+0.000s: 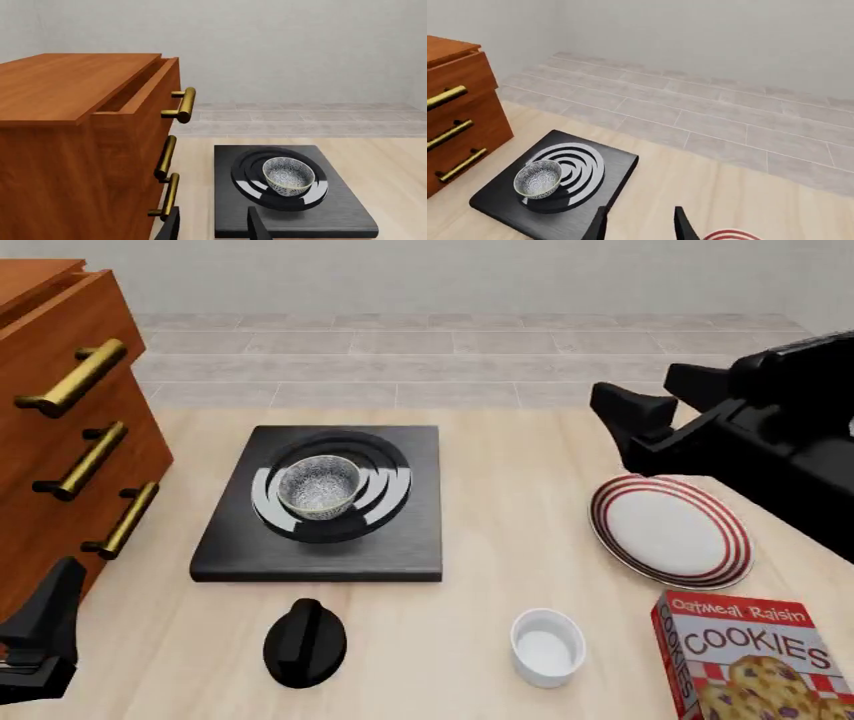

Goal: Pick the akita bowl on the stove and place it on the plate.

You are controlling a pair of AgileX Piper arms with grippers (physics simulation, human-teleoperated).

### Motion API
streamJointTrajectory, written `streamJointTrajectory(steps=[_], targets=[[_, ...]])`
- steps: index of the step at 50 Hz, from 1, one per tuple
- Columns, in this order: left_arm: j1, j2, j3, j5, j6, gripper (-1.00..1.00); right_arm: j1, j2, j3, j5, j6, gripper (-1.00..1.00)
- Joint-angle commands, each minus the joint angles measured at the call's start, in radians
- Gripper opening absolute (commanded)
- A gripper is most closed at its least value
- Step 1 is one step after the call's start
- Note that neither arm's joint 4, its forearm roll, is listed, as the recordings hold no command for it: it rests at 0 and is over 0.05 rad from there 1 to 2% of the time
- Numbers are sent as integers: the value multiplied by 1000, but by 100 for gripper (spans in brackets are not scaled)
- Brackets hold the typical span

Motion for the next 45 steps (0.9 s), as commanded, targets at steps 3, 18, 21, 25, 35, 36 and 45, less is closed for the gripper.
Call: streamJointTrajectory(steps=[3,18,21,25,35,36,45], targets=[[0,0,0,0,0,100,92,156,-168,51,29,100],[0,0,0,0,0,100,149,307,-366,171,29,100],[0,0,0,0,0,100,177,343,-404,199,33,100],[0,0,0,0,0,100,176,397,-454,215,41,100],[0,0,0,0,0,100,199,476,-549,263,80,100],[0,0,0,0,0,100,203,480,-555,267,72,100],[0,0,0,0,0,100,233,573,-634,273,99,100]])
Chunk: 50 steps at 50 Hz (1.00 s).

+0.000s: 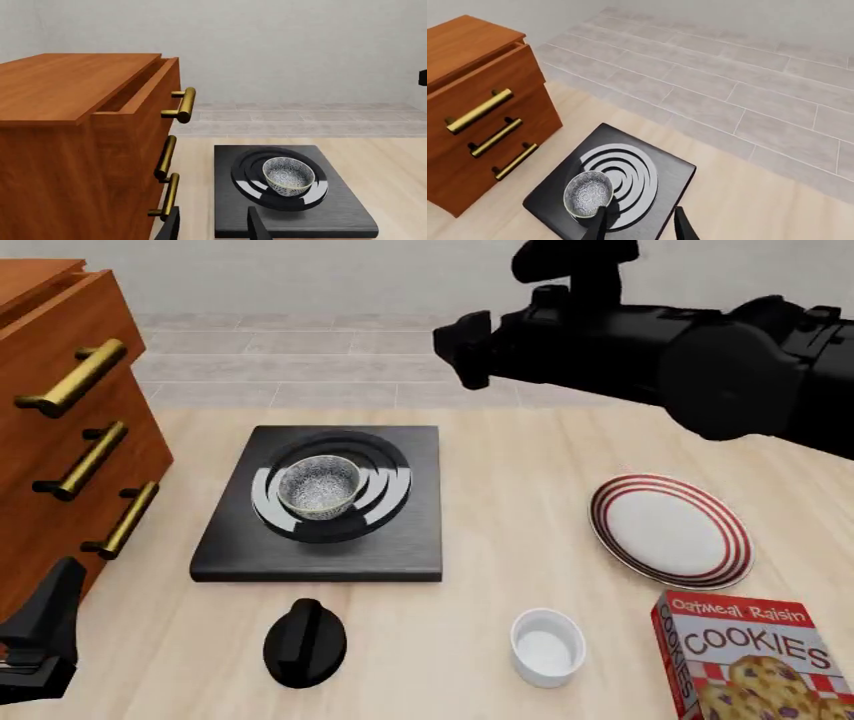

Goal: Pick the akita bowl on the stove and place it on the plate.

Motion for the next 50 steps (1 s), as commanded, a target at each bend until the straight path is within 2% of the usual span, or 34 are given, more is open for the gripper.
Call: streamJointTrajectory(steps=[1,11,27,50], targets=[[0,0,0,0,0,100,37,103,-99,27,25,100],[0,0,0,0,0,100,61,209,-195,51,86,100],[0,0,0,0,0,100,70,348,-323,84,119,100],[0,0,0,0,0,100,53,467,-343,45,147,100]])
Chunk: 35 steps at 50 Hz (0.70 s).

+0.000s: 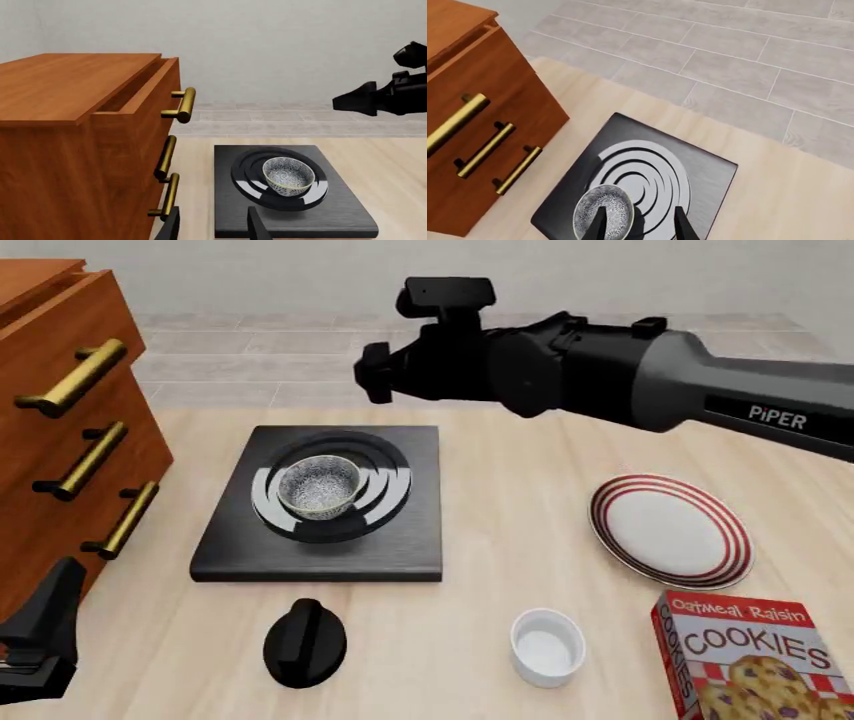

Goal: Pick the akita bowl on the stove and place it on the plate.

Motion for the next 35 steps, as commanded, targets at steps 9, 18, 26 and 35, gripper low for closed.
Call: streamJointTrajectory(steps=[9,18,26,35], targets=[[0,0,0,0,0,100,-6,103,-18,-11,4,100],[0,0,0,0,0,100,-1,136,-13,-22,9,100],[0,0,0,0,0,100,3,152,-1,-37,19,100],[0,0,0,0,0,100,9,170,18,-64,40,100]])
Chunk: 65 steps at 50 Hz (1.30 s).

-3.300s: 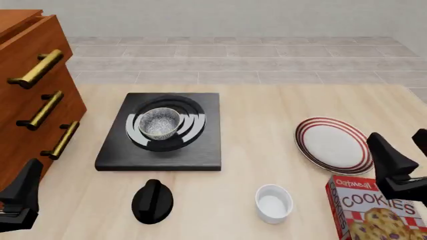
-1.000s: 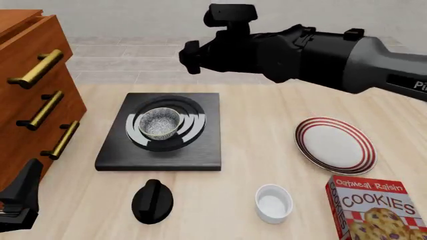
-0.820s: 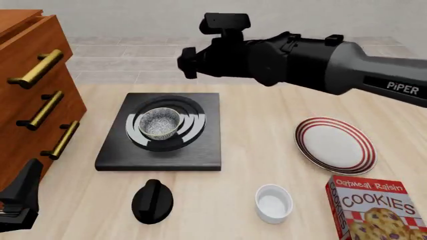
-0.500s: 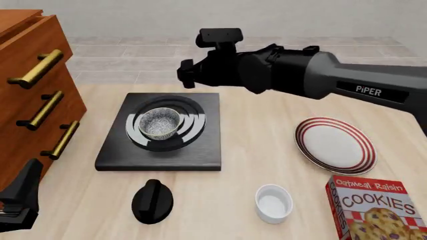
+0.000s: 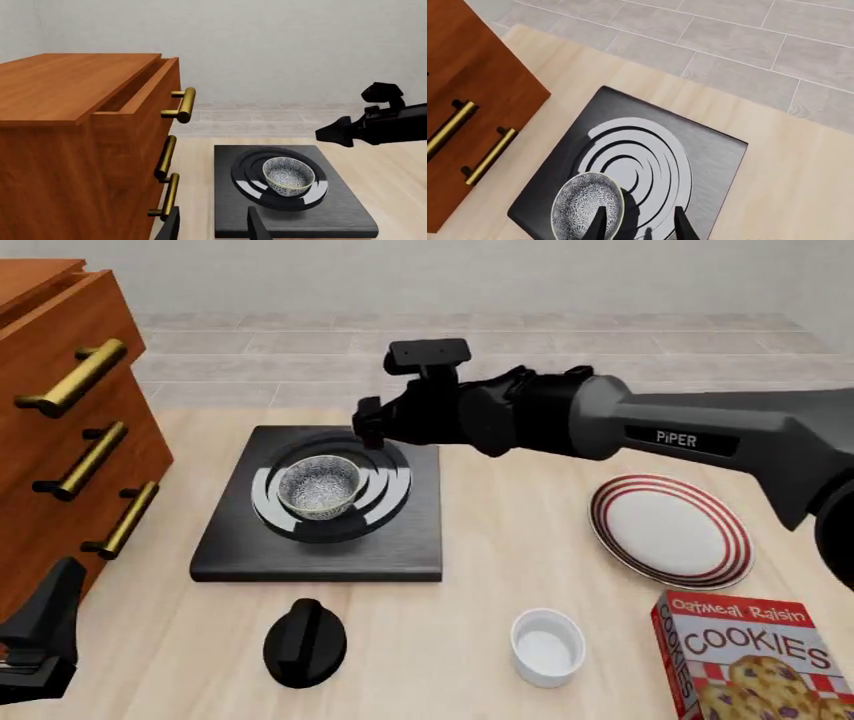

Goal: Pick the akita bowl on the stove and place it on the plate.

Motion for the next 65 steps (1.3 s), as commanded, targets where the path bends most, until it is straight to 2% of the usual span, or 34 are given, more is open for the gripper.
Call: streamJointTrajectory(steps=[1,32,65], targets=[[0,0,0,0,0,100,8,24,17,-24,18,100],[0,0,0,0,0,100,37,73,30,-49,42,100],[0,0,0,0,0,100,52,141,12,-54,27,100]])
